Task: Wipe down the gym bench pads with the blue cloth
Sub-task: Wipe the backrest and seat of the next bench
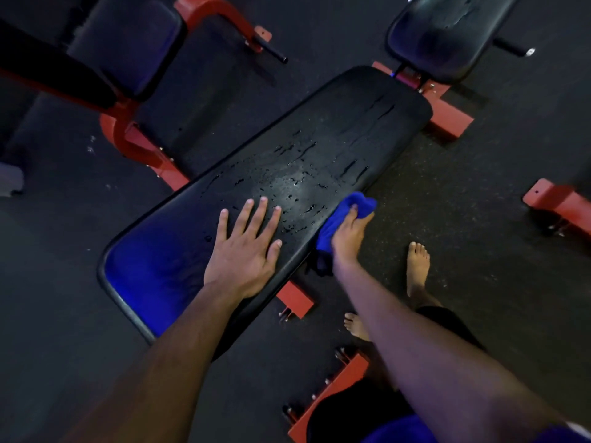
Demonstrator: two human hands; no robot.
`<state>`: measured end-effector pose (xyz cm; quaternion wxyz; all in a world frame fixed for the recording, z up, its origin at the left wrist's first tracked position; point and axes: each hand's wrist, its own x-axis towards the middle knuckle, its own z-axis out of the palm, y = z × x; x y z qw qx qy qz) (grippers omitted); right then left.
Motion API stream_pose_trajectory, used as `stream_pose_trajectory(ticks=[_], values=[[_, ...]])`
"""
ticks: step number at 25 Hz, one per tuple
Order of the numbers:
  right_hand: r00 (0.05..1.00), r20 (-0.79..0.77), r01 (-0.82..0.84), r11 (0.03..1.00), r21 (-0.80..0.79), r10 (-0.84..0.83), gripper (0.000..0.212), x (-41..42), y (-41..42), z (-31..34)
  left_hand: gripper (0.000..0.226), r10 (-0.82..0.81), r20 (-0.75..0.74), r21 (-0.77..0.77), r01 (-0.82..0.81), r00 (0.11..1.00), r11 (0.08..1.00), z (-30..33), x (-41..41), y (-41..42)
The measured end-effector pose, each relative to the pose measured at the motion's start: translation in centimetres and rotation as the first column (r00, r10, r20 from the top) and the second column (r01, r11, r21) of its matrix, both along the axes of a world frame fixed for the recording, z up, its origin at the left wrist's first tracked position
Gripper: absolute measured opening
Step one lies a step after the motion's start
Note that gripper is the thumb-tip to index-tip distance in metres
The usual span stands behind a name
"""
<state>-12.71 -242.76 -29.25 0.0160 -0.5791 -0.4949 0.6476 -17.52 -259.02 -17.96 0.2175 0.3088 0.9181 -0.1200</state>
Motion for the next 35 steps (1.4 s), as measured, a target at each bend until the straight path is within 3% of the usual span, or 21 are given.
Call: stream_pose_trajectory(ticks=[3,8,11,15,18,22,25,27,29,31,35], values=[[0.996,-0.006,-0.090,0.996,-0.023,0.090,0.053,-0.9,4.8,-1.8,0.065,0.011,0.020,-0.012,-0.011,1.000,1.000,0.0,-0.2,0.2],[0.993,-0.027,-0.113,0.991,-0.073,0.112,0.055,1.8,10.6,-1.5,0.068,0.030,0.051,-0.009,-0.030,0.998,1.000,0.7,-1.1,2.4],[0.997,-0.016,-0.083,0.986,-0.142,0.082,0.067,3.9,12.5,-2.3,0.065,-0.077,0.066,0.151,0.067,0.995,0.986,-2.5,-5.5,8.9],[0.991,-0.114,-0.086,0.976,-0.202,0.064,0.049,1.2,12.8,-2.9,0.066,-0.112,0.153,0.064,0.104,0.982,0.993,-8.3,-11.5,17.2],[0.999,-0.054,-0.013,0.982,-0.187,0.003,0.075,-2.1,10.6,-3.5,0.067,-0.145,0.096,0.008,0.145,0.985,0.989,-10.2,-11.8,17.3],[0.997,0.004,0.073,0.987,-0.142,-0.074,0.068,-4.4,9.8,-3.6,0.066,-0.145,0.081,0.029,0.143,0.986,0.989,-10.6,-12.1,17.5],[0.992,0.029,0.121,0.989,-0.089,-0.119,0.075,-6.2,12.3,-5.6,0.066,-0.151,0.066,0.022,0.150,0.986,0.988,-11.0,-12.3,17.6],[0.991,0.076,0.114,0.990,-0.088,-0.107,0.072,-7.2,14.8,-8.9,0.066,-0.161,0.053,0.030,0.160,0.985,0.987,-11.1,-12.1,17.5],[0.985,0.126,0.125,0.990,-0.069,-0.116,0.060,-8.9,17.8,-8.3,0.066,-0.159,0.048,0.038,0.157,0.986,0.987,-11.2,-12.3,17.3],[0.985,0.079,0.158,0.986,-0.051,-0.154,0.047,-9.8,20.3,-8.6,0.066,-0.159,0.047,0.040,0.157,0.986,0.987,-11.3,-12.3,17.3],[0.982,0.065,0.182,0.982,-0.058,-0.178,0.045,-9.5,20.1,-8.6,0.066,-0.164,0.033,0.046,0.162,0.986,0.986,-11.3,-12.2,17.2]])
